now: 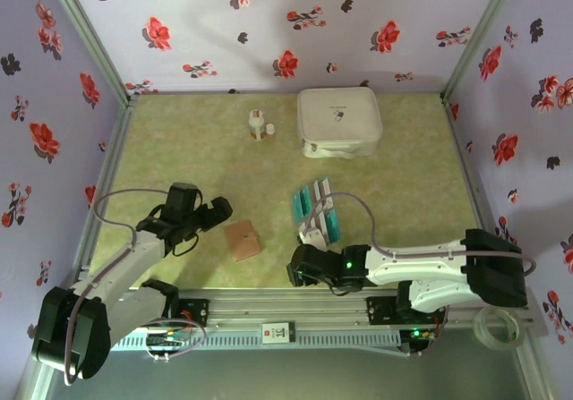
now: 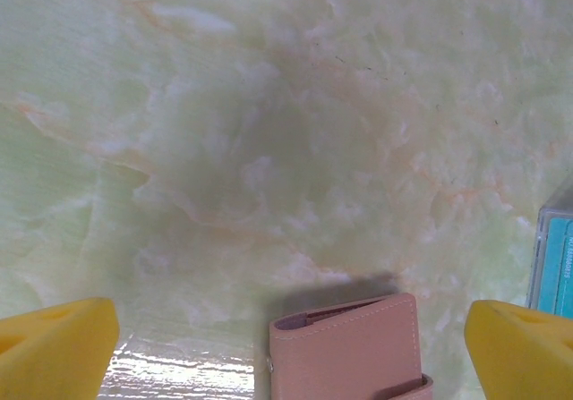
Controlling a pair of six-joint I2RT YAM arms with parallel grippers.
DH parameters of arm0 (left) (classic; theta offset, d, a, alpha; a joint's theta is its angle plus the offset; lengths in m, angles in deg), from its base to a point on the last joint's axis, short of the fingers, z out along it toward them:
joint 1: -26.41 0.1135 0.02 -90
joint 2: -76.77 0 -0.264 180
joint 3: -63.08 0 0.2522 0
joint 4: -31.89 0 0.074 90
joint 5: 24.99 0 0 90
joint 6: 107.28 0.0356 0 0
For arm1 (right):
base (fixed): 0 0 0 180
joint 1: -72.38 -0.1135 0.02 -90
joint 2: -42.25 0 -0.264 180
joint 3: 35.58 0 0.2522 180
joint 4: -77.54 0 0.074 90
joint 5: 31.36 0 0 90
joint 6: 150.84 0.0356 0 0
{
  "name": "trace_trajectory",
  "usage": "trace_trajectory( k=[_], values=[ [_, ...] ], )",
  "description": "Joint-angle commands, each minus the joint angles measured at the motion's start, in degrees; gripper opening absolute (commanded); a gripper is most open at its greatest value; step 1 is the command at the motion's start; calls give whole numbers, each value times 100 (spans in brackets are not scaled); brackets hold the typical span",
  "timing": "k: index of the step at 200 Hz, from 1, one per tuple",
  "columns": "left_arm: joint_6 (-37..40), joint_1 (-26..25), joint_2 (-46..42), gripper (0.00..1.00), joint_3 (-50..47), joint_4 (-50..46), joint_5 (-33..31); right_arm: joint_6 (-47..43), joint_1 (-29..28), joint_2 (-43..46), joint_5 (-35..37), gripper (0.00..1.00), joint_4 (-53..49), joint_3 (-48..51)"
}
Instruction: Put the credit cards into the card holder
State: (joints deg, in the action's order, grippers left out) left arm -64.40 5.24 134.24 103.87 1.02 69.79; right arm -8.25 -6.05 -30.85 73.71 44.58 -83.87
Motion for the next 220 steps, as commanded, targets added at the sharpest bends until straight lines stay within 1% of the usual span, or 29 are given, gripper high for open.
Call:
trace_trajectory(
  k=[1,26,54,93,141,187,213,220],
  values=[
    [-60,-65,69,100,163,94,19,155,-15,-195,374,69,-2,-9],
    [-61,-78,97,100,171,114,-3,119,96,-360,587,69,187,-45],
    [-70,-93,140,100,171,151,-20,126,301,-400,819,66,382,-18],
    [-71,-121,193,100,171,190,-26,100,778,-254,1015,62,766,41],
    [-81,-150,249,100,150,242,-40,-125,1362,-412,893,58,1190,-28],
    [-93,-181,300,100,118,321,-45,-454,1968,-878,565,56,1656,-282],
    [-53,-183,304,100,94,313,-53,-746,2030,-954,444,59,1414,-609],
    [-43,-182,292,100,91,294,-49,-760,2015,-862,201,59,1333,-613]
  ],
)
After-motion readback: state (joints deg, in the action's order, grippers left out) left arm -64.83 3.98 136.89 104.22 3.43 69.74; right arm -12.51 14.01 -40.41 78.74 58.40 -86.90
